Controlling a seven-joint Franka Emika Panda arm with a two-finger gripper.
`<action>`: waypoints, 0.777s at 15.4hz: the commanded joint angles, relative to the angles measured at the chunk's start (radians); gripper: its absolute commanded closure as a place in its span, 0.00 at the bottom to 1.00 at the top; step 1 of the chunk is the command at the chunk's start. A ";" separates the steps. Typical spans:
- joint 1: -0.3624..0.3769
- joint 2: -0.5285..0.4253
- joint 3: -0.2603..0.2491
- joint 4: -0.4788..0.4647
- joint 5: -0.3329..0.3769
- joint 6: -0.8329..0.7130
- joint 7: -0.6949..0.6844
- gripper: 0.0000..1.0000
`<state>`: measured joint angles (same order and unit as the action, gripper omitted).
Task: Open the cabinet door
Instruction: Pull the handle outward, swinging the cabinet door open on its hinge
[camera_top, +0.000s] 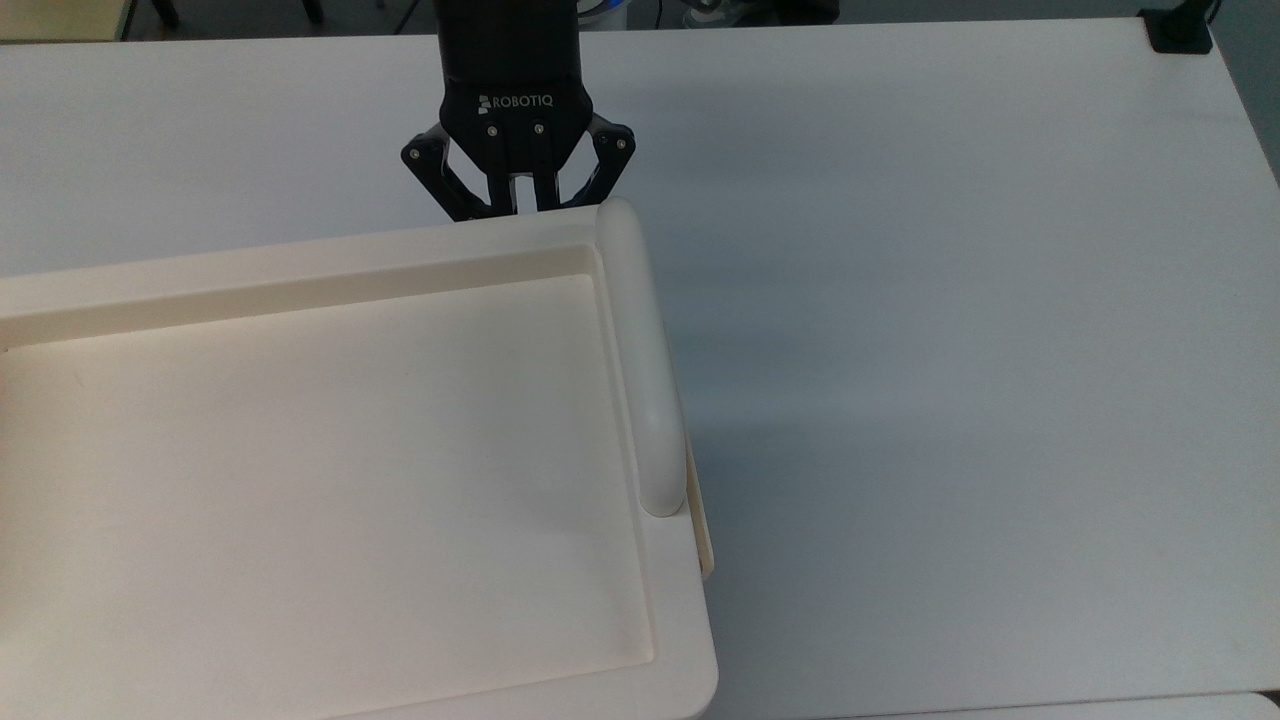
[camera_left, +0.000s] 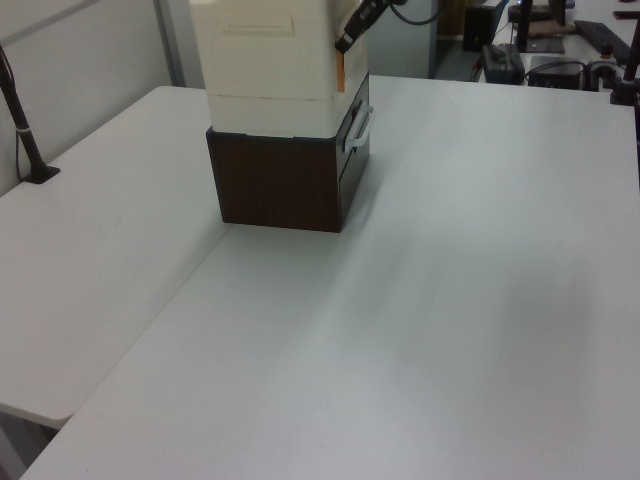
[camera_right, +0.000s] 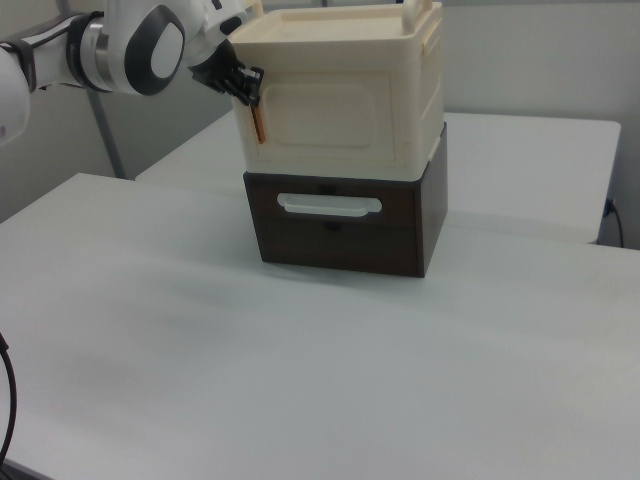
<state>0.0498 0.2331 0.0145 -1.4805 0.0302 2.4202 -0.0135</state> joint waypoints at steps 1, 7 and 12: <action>-0.019 -0.015 -0.007 -0.027 -0.003 0.049 0.001 1.00; -0.057 -0.099 -0.011 -0.060 -0.001 -0.156 -0.052 1.00; -0.094 -0.116 -0.016 -0.061 -0.001 -0.300 -0.062 0.99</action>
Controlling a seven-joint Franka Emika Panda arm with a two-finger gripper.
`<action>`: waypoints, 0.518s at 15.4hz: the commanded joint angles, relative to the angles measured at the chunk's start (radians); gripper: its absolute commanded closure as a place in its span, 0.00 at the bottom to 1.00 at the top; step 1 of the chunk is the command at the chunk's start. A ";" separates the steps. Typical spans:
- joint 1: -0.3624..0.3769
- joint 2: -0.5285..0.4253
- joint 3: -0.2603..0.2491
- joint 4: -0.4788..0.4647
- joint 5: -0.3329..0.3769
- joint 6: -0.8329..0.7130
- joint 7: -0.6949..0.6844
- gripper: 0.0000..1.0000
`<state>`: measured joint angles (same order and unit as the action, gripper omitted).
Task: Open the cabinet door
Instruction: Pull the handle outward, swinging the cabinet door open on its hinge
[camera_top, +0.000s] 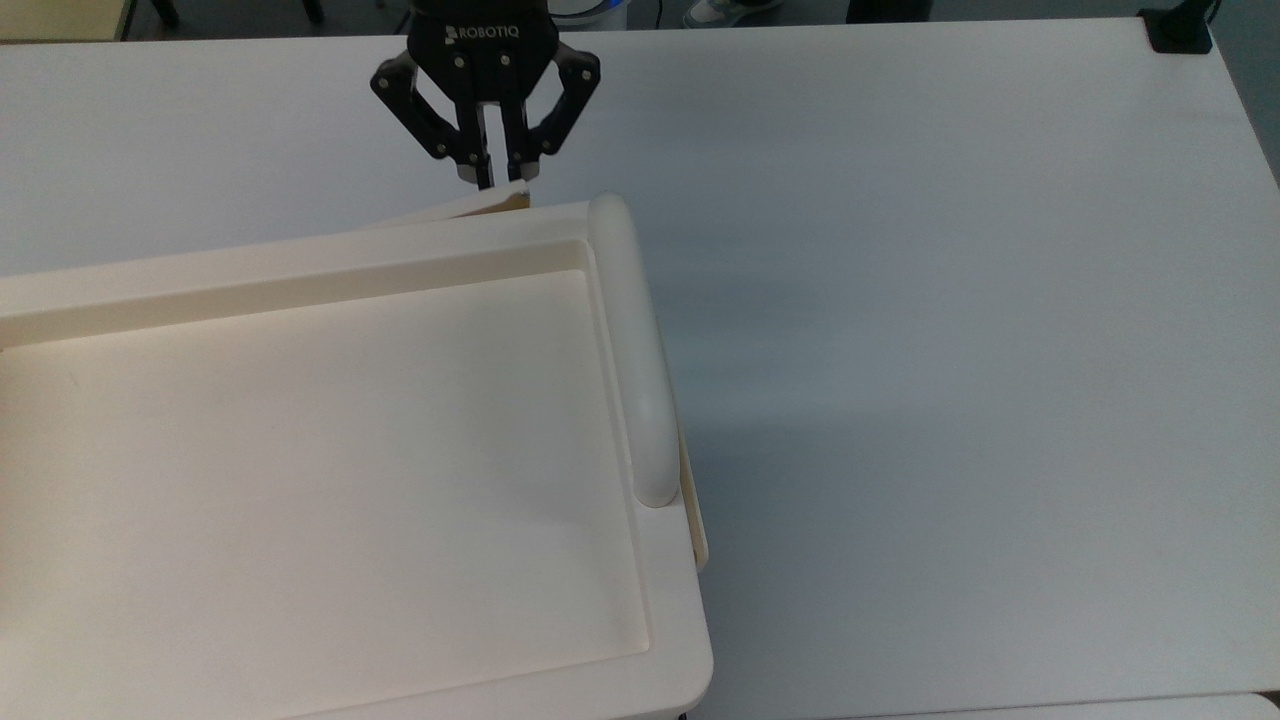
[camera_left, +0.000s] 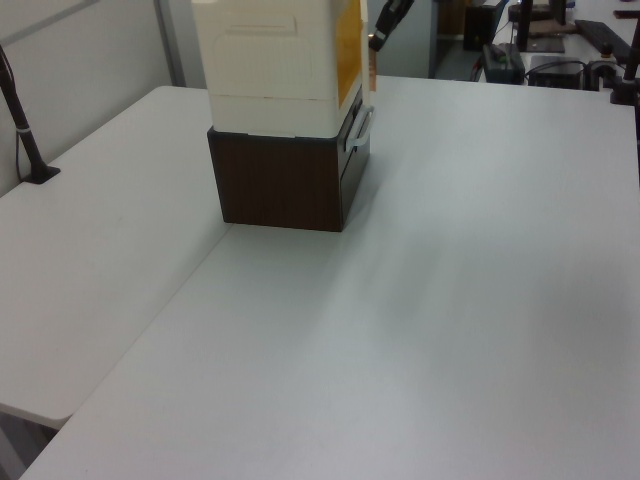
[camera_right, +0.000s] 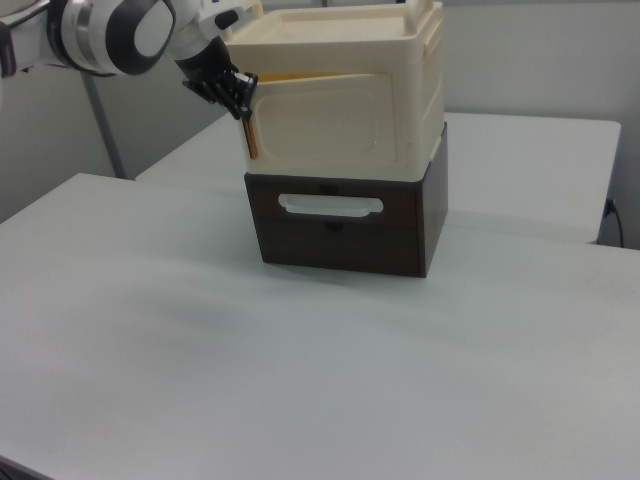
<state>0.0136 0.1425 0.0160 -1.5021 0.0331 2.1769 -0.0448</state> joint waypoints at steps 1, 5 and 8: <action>-0.069 -0.037 -0.018 -0.040 -0.004 -0.080 -0.032 0.96; -0.121 -0.089 -0.018 -0.066 0.004 -0.161 -0.070 0.51; -0.184 -0.119 -0.021 -0.095 0.010 -0.221 -0.153 0.37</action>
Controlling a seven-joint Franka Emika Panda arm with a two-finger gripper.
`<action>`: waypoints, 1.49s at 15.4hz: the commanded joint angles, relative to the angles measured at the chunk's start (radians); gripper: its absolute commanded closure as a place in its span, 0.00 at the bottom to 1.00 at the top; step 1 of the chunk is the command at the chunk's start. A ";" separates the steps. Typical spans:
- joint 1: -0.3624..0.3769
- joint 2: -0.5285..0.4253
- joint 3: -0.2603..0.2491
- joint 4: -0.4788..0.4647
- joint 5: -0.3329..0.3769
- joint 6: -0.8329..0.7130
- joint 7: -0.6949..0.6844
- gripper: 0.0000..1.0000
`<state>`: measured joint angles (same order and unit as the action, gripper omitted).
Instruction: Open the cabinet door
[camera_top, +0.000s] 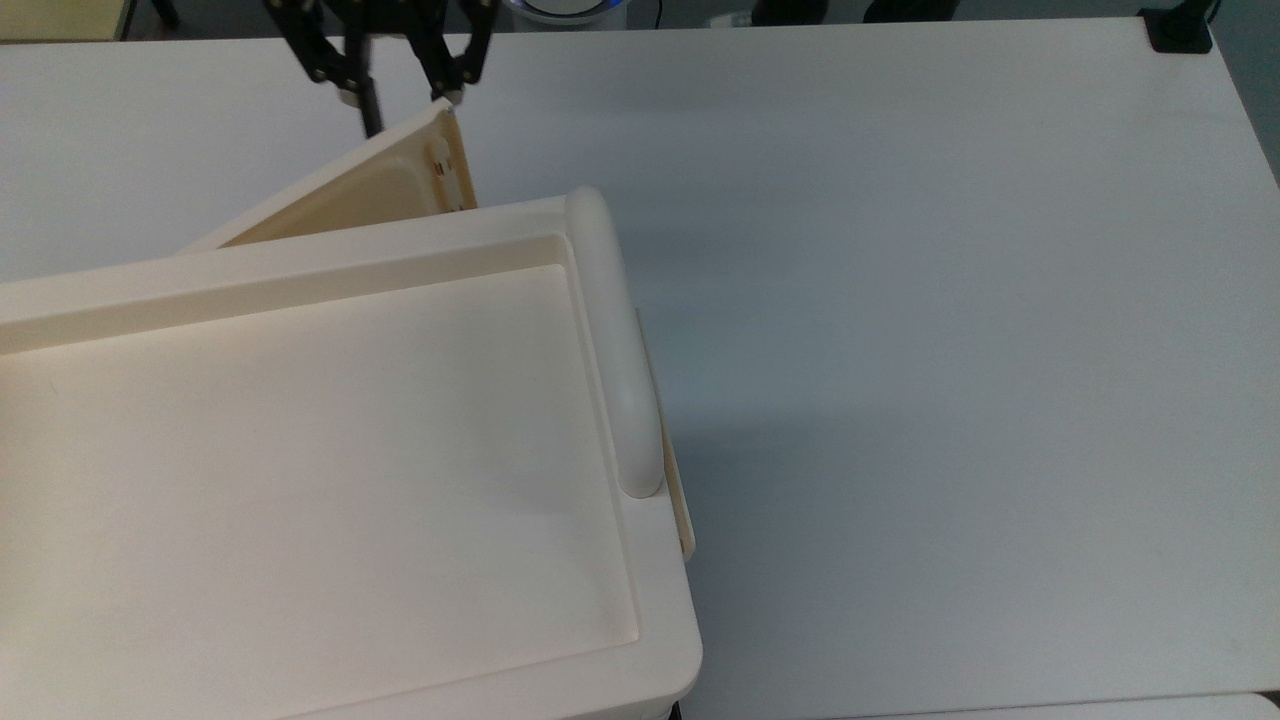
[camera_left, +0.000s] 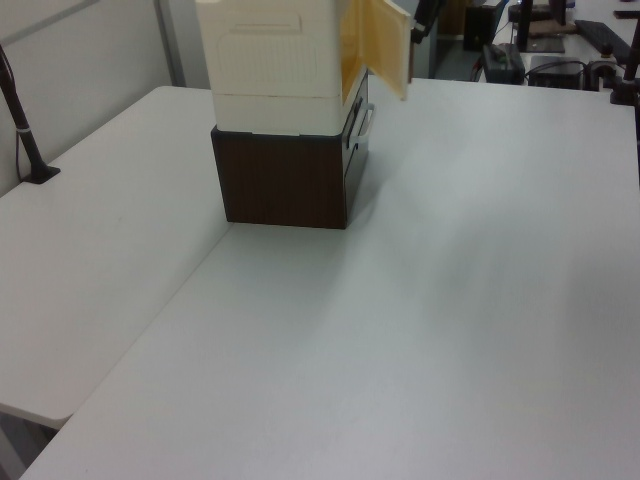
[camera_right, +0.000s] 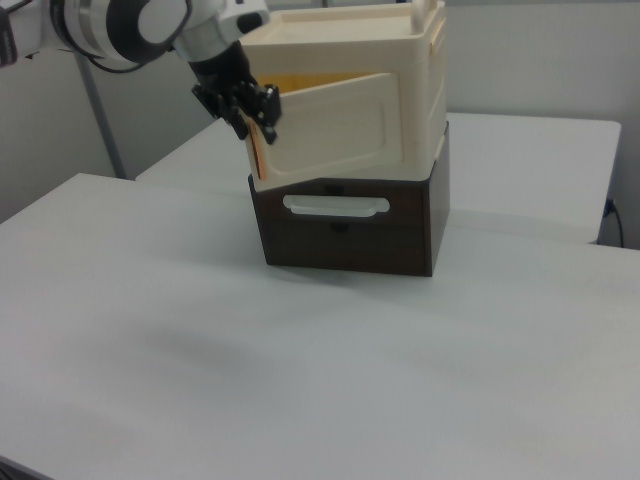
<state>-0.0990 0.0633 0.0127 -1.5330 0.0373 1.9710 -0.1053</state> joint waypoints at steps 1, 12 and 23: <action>-0.093 -0.040 -0.019 -0.064 0.006 -0.021 -0.111 0.34; -0.171 -0.089 -0.174 0.019 -0.004 -0.243 -0.199 0.00; 0.178 -0.132 -0.172 -0.038 -0.002 -0.373 0.090 0.00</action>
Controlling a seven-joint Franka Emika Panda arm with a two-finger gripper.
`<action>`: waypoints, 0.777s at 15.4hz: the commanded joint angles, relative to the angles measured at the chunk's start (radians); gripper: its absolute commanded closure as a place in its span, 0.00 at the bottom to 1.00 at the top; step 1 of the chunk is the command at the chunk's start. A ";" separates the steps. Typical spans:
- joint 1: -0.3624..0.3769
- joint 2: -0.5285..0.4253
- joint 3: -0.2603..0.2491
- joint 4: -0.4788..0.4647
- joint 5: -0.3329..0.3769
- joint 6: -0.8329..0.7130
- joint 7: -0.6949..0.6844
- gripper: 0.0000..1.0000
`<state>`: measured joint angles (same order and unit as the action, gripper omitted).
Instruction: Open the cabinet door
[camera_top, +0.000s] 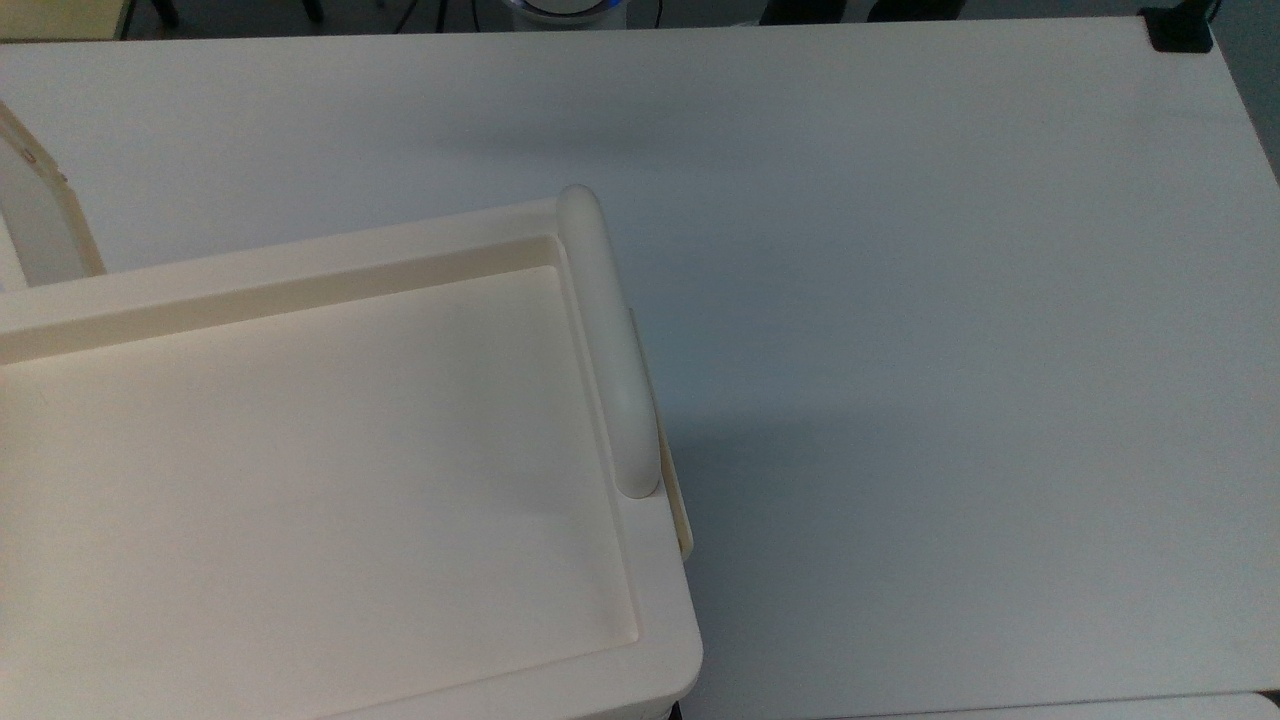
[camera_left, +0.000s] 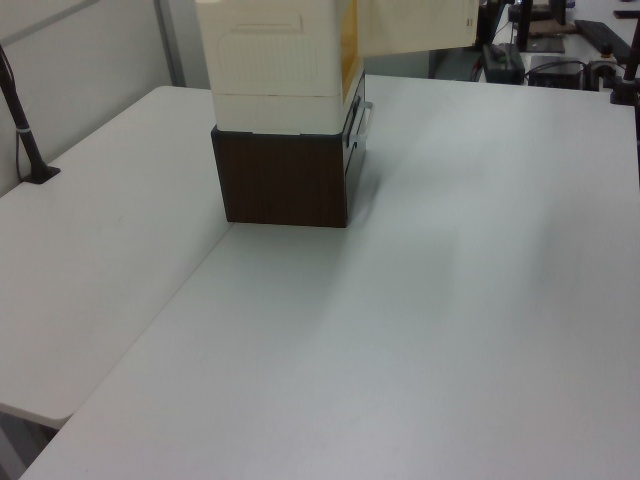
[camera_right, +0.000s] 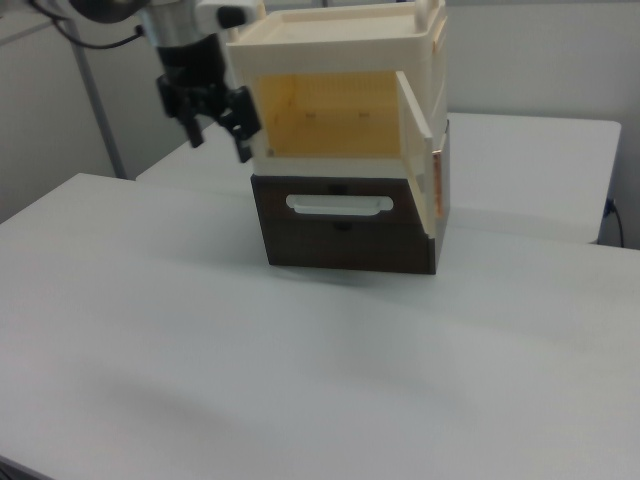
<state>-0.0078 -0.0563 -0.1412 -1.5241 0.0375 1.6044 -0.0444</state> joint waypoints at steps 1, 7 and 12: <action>0.101 -0.007 -0.020 -0.047 -0.004 -0.008 0.018 0.00; 0.094 0.055 -0.020 -0.048 -0.016 0.015 -0.035 0.00; 0.094 0.053 -0.020 -0.048 -0.033 0.016 -0.071 0.00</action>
<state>0.0813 0.0050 -0.1554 -1.5737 0.0170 1.6170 -0.0908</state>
